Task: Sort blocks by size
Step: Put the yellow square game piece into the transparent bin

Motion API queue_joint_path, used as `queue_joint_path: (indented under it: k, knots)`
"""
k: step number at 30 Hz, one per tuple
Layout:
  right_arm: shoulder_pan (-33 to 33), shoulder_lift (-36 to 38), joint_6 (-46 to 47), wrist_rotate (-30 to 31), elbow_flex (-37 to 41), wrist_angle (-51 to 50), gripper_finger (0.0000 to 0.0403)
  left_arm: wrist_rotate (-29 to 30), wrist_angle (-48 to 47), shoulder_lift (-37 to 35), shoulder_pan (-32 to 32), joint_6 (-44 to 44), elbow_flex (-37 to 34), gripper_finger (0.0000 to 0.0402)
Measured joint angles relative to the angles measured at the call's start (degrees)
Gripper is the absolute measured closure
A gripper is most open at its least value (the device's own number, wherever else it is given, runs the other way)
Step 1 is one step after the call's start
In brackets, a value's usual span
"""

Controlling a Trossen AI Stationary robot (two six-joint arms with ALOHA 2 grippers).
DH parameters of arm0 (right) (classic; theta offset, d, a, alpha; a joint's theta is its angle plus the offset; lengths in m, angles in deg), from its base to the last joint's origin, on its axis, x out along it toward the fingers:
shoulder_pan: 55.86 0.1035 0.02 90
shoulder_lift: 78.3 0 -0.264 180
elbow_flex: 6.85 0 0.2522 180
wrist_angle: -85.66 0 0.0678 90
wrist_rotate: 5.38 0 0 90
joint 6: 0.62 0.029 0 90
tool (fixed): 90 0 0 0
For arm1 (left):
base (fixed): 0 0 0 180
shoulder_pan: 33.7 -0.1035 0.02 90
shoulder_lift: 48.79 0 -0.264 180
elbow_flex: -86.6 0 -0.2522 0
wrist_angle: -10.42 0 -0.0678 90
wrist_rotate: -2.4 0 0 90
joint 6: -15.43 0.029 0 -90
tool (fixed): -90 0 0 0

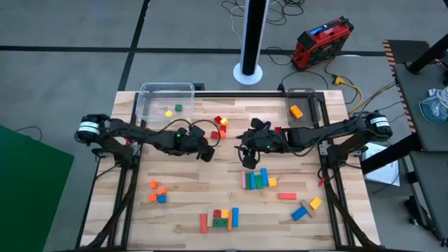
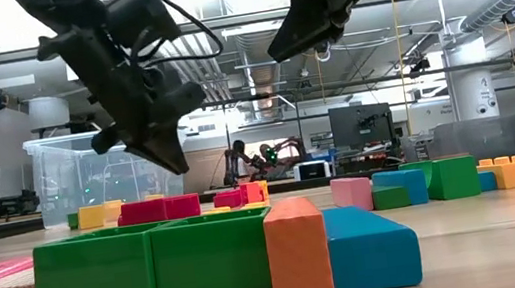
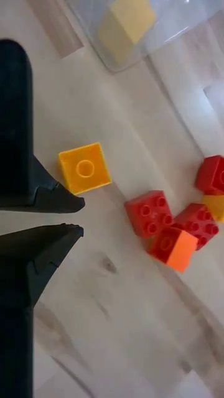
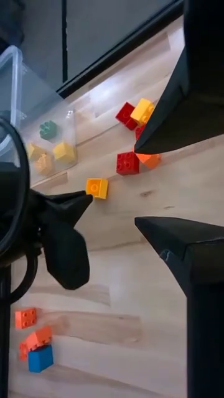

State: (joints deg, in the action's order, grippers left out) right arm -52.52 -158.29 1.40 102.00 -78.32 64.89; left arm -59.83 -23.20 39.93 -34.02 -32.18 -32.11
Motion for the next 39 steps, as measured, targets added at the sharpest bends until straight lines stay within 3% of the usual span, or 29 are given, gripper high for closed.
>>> queue_joint_path:
  k: [6,16,21,33,39]
  knots:
    - [-0.2,0.5,-1.8,0.0,0.0,0.0,0.0231,0.0,-0.4,1.3,-1.8,0.0,1.2,0.0350]
    - [-2.0,0.8,-3.5,-0.1,0.0,-0.6,0.0227,-0.1,-1.2,5.5,-4.0,-4.4,1.6,0.0222]
    - [-3.5,0.8,-3.2,-1.5,0.0,-1.0,0.0227,0.2,-1.1,6.9,-4.1,-4.4,1.6,0.0184]
    - [-4.1,0.8,-2.0,-1.5,0.0,-1.3,0.0228,1.5,-0.4,11.2,-5.7,-2.6,1.6,0.0176]
    - [-4.1,0.8,-2.0,-1.5,0.1,-1.3,0.0223,1.2,0.6,12.6,-5.7,-2.5,1.6,0.0207]
